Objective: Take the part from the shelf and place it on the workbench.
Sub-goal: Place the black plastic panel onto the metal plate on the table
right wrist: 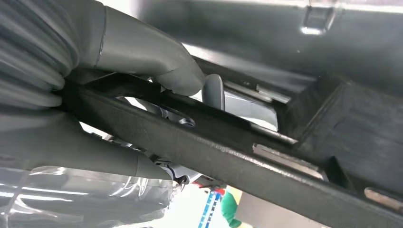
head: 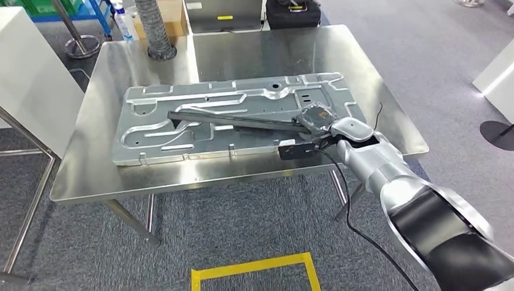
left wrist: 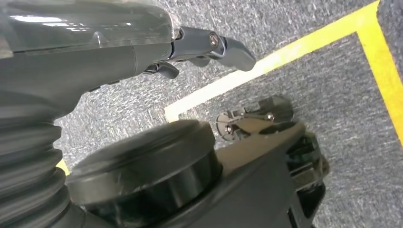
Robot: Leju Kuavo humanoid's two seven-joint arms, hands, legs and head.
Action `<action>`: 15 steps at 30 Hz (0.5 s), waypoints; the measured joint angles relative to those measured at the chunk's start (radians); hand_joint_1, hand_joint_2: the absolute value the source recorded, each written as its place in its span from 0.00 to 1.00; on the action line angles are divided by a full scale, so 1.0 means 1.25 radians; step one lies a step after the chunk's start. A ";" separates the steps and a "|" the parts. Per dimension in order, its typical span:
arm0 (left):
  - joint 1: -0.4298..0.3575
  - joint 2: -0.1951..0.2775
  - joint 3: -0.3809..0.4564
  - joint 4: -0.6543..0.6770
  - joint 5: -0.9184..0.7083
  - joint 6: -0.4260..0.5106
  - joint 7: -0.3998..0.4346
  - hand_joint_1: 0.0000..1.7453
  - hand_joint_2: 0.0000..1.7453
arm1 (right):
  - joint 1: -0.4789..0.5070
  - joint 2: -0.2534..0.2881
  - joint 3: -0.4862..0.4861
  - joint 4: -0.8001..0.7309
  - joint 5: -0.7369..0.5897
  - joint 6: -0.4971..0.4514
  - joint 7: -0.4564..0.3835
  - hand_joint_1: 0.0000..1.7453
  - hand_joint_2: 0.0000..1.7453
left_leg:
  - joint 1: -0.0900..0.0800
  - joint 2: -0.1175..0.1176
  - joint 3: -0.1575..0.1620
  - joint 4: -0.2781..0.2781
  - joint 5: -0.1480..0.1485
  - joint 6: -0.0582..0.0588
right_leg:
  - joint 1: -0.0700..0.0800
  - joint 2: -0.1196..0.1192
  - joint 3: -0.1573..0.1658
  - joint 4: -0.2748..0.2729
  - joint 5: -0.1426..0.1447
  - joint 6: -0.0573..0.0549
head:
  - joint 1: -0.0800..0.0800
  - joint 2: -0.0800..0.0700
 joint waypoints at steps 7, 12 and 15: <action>0.004 0.001 -0.001 0.000 0.000 -0.001 -0.002 0.00 1.00 | -0.006 0.002 0.012 0.004 0.013 0.010 0.008 1.00 1.00 | -0.007 0.000 0.070 -0.021 -0.038 0.028 | -0.002 -0.003 -0.146 0.207 -0.038 0.014 | 0.001 0.000; 0.008 0.001 -0.001 0.000 0.000 -0.001 -0.002 0.00 1.00 | -0.010 0.006 0.013 0.009 0.017 0.011 0.013 1.00 1.00 | -0.015 -0.004 0.146 -0.023 -0.099 0.027 | 0.009 0.001 -0.186 0.068 0.059 -0.010 | 0.001 0.000; 0.006 -0.001 -0.002 0.002 0.000 -0.001 -0.002 0.00 1.00 | -0.031 0.011 0.015 0.012 0.022 0.017 0.020 1.00 1.00 | -0.016 -0.005 0.176 -0.032 -0.127 0.018 | 0.022 0.008 -0.170 -0.023 0.179 -0.022 | 0.001 0.000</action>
